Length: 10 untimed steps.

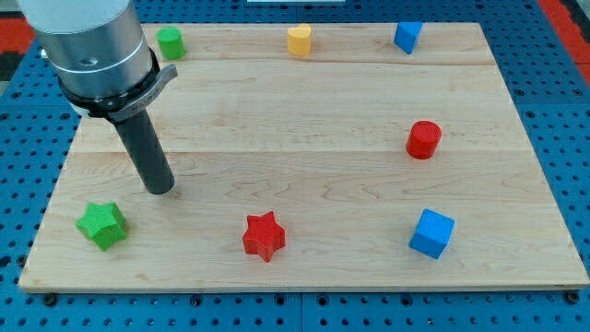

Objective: Slide the red star below yellow hexagon

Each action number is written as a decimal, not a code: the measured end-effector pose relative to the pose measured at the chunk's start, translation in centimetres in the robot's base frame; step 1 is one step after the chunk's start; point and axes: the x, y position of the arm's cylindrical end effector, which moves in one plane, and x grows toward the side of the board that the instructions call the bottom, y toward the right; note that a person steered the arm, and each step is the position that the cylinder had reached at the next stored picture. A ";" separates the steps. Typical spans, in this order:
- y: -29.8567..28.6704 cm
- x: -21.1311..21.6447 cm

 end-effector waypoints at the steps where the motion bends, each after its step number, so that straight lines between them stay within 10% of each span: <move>1: 0.0 0.0; 4: 0.6 0.6; 7: 15.2 1.3; 10: 12.4 5.8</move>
